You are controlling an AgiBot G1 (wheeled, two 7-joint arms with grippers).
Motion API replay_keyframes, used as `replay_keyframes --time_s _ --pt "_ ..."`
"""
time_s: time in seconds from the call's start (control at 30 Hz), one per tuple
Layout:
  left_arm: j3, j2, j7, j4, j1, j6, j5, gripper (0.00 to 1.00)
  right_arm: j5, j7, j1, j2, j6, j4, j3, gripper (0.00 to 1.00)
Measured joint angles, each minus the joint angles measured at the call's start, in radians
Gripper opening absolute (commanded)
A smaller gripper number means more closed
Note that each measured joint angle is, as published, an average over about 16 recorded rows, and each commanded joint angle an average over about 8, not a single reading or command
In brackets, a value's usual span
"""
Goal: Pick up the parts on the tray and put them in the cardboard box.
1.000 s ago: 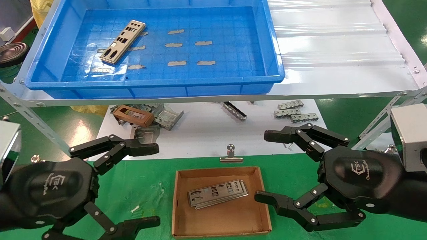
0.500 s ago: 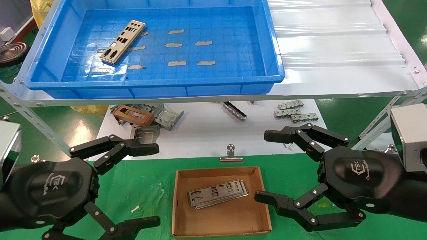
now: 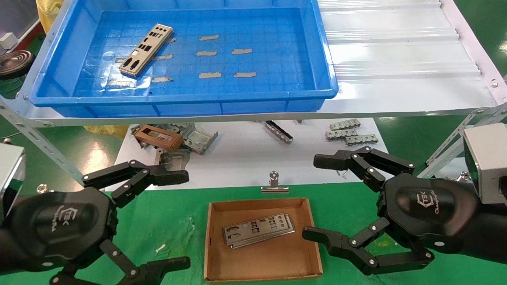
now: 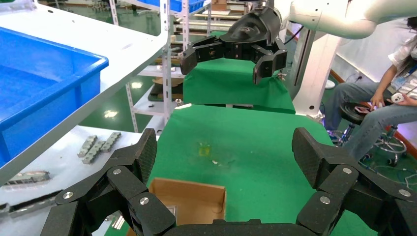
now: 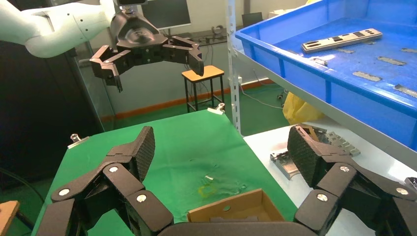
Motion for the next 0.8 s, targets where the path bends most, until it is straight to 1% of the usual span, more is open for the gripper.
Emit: replay_keyframes --time_s 0.8 --pt "0.0 0.0 0.0 0.0 0.0 0.0 0.0 1.0 0.0 0.0 0.0 0.0 0.0 0.0 0.0 1.0"
